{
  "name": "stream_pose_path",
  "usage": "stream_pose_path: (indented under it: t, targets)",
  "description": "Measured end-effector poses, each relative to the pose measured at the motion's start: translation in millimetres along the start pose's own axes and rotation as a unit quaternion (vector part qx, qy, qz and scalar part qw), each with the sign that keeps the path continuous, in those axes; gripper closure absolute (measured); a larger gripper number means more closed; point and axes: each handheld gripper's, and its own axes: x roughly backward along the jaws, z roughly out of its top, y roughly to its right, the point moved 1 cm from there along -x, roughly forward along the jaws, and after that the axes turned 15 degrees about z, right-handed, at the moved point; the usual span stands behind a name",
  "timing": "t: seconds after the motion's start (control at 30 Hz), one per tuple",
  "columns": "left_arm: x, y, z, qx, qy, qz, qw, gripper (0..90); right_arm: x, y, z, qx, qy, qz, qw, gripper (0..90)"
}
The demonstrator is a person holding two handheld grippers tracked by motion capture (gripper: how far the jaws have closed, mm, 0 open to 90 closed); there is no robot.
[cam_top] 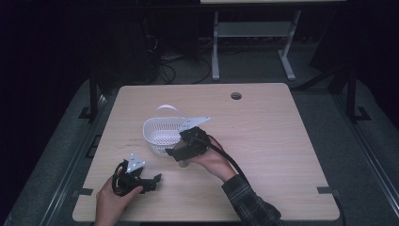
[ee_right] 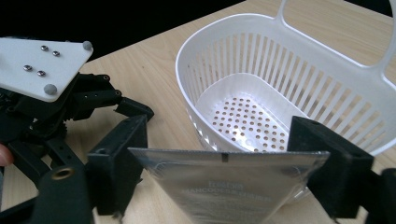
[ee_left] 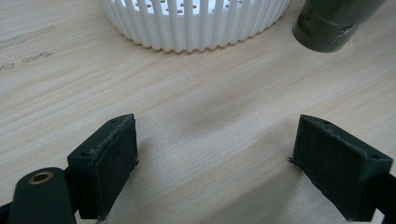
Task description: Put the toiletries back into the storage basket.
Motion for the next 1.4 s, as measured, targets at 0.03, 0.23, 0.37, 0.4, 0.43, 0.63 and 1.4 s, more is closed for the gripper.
stream_pose_path:
  t: [0.03,0.23,0.37,0.4,0.43,0.63,1.4]
  targets:
    - [0.0,0.0,0.0,0.0,0.0,0.0,1.0,12.7,0.1,-0.1,-0.2,0.0,0.0,0.0,1.0,22.8]
    - [0.0,0.0,0.0,0.0,0.0,0.0,1.0,12.7,1.1,-2.0,-0.6,0.007,0.003,0.0,1.0,28.7]
    - [-0.1,0.0,0.0,0.0,0.0,0.0,1.0,12.7,1.9,-2.6,-0.7,0.01,0.001,-0.002,1.0,29.2]
    - [0.0,0.0,0.0,0.0,0.0,0.0,1.0,12.7,2.0,-2.7,-0.7,0.011,0.001,-0.003,0.9999,29.3]
    - [-0.1,0.0,0.0,0.0,0.0,0.0,1.0,12.6,2.1,-3.1,-0.7,0.011,0.0,-0.003,0.9999,29.3]
    - [0.0,0.0,0.0,0.0,0.0,0.0,1.0,12.7,3.1,-4.1,-0.4,0.019,-0.003,-0.006,0.9998,29.5]
    - [-0.1,0.0,0.0,0.0,0.0,0.0,1.0,12.7,24.7,-10.8,14.4,0.027,0.007,-0.011,0.9996,29.7]
